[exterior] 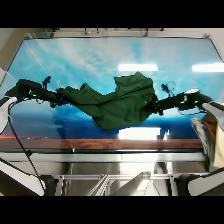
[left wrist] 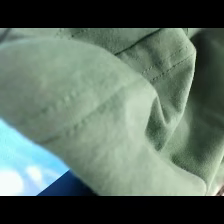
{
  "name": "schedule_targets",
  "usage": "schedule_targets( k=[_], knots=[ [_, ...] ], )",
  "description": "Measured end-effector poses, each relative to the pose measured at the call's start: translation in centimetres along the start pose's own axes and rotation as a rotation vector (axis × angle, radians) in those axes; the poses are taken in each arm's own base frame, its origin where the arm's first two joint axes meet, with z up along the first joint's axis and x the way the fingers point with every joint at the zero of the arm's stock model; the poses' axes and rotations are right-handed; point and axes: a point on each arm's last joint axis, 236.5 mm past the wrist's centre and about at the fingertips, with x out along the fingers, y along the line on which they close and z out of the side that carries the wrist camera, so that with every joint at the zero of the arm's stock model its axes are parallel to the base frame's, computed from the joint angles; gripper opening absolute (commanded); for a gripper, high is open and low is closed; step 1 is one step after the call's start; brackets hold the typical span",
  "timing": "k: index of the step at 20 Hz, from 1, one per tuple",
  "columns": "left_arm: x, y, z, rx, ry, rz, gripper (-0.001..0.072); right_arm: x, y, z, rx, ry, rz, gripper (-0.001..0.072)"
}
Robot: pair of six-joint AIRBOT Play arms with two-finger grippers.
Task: Fold the shirts.
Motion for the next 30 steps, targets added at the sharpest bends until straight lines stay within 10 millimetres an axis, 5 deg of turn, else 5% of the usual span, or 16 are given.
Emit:
schedule_targets(
  k=[2, 5, 7, 9, 12, 14, 16, 18, 20, 25, 26, 28, 29, 30],
  knots=[
    [-2.9, -2.5, -0.6, 0.053, 0.024, -0.039, 0.0019, -2.7, 5.2, 1.2, -0.090, -0.065, 0.131, 0.0025],
    [-10.7, -10.8, -1.0, 0.208, -0.043, -0.180, 0.0019, -10.8, 16.3, 2.3, -0.333, -0.241, 0.365, 0.0024],
    [-18.5, -17.4, -1.7, 0.375, -0.189, -0.238, 0.0020, -17.4, 23.7, 1.0, -0.541, -0.376, 0.487, 0.0025],
    [-25.9, -23.7, -4.0, 0.561, -0.349, -0.243, 0.0020, -23.9, 30.5, -2.4, -0.758, -0.517, 0.556, 0.0025],
    [-34.6, -30.8, -9.2, 0.794, -0.591, -0.189, 0.0021, -29.2, 37.0, -8.3, -0.986, -0.668, 0.555, 0.0025],
    [-37.8, -33.9, -12.7, 0.891, -0.709, -0.153, 0.0022, -30.4, 39.7, -11.5, -1.082, -0.731, 0.529, 0.0025],
    [-39.0, -35.5, -15.5, 0.946, -0.770, -0.139, 0.0022, -30.4, 41.2, -13.3, -1.137, -0.769, 0.485, 0.0025],
    [-38.6, -35.2, -16.2, 0.942, -0.773, -0.138, 0.0023, -29.3, 40.6, -12.1, -1.108, -0.784, 0.388, 0.0025],
    [-36.9, -33.3, -14.7, 0.874, -0.726, -0.159, 0.0023, -27.0, 38.2, -8.8, -1.018, -0.756, 0.264, 0.0025],
    [-27.5, -23.9, -6.0, 0.562, -0.464, -0.258, 0.0029, -19.2, 27.4, 3.6, -0.718, -0.629, 0.033, 0.0031],
    [-24.7, -21.5, -3.9, 0.486, -0.400, -0.280, 0.0163, -17.3, 24.2, 6.5, -0.645, -0.607, 0.000, 0.0033],
    [-18.7, -16.6, -0.1, 0.339, -0.280, -0.310, 0.0620, -13.5, 17.0, 11.7, -0.482, -0.570, -0.047, 0.0246],
    [-15.8, -14.2, 1.5, 0.273, -0.223, -0.323, 0.0706, -11.9, 13.8, 13.6, -0.407, -0.557, -0.052, 0.0263],
    [-13.1, -12.0, 2.8, 0.208, -0.167, -0.338, 0.0707, -10.6, 10.8, 15.0, -0.325, -0.547, -0.042, 0.0263]
  ],
)
